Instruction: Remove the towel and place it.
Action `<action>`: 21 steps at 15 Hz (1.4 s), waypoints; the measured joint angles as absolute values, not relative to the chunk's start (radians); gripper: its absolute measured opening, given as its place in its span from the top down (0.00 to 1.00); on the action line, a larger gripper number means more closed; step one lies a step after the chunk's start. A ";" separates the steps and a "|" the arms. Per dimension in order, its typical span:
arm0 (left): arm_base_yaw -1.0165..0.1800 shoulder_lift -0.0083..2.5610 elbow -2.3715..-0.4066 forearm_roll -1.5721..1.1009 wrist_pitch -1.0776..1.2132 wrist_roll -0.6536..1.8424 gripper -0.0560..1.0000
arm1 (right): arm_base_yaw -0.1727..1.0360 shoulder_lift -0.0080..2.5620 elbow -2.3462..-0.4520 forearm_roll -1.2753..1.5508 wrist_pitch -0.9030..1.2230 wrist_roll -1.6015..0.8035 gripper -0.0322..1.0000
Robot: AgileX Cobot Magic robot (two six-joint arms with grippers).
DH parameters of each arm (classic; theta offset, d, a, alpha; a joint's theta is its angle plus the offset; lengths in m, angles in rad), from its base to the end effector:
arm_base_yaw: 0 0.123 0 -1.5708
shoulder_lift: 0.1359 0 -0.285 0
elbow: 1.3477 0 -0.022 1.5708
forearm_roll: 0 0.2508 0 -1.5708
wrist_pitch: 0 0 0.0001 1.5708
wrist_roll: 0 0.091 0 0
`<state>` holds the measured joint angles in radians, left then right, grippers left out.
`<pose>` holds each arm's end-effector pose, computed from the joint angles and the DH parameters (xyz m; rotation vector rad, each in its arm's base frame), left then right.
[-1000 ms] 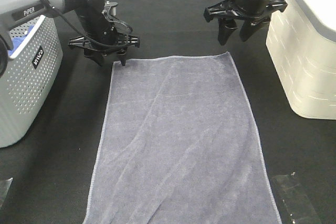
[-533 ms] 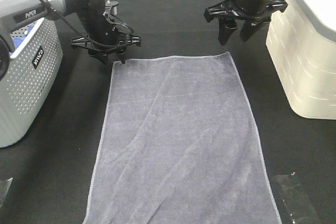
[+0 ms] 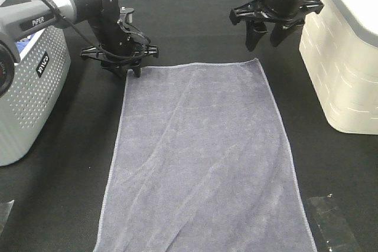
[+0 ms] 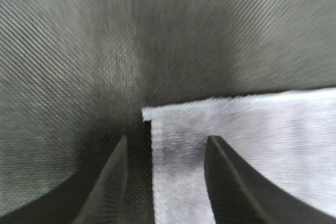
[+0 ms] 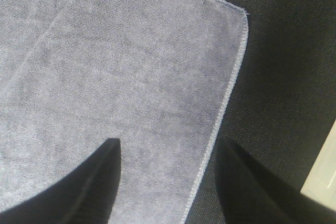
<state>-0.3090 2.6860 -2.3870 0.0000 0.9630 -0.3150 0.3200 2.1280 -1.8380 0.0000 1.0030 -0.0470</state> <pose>0.5291 -0.1689 0.0974 -0.0083 2.7597 -0.1700 0.4410 0.1461 0.2282 -0.5071 2.7325 0.0698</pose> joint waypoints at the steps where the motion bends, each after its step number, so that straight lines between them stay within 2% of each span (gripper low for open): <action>1: -0.309 2.686 -2.387 0.000 0.963 -0.315 0.57 | 0.320 2.128 -1.838 0.000 1.004 -0.047 0.47; 2: -0.309 2.686 -2.387 0.000 0.963 -0.315 0.66 | 0.320 2.128 -1.838 0.000 1.004 -0.047 0.47; 3: -0.309 2.686 -2.387 0.000 0.963 -0.315 0.66 | 0.320 2.128 -1.838 0.000 1.004 -0.047 0.47; 8: -0.309 2.686 -2.387 0.021 0.963 -0.315 0.94 | 0.320 2.128 -1.838 0.000 1.004 -0.047 0.47; 15: -0.309 2.686 -2.387 0.035 0.963 -0.314 0.94 | 0.315 2.176 -1.843 0.000 0.840 -0.047 0.47; 21: -0.309 2.687 -2.387 0.016 0.954 -0.314 0.94 | 0.311 2.328 -1.965 -0.134 0.800 0.037 0.47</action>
<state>-0.3090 2.6870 -2.3870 0.0160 0.9540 -0.3140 0.3110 2.3280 -1.9650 -0.1340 0.8000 0.0370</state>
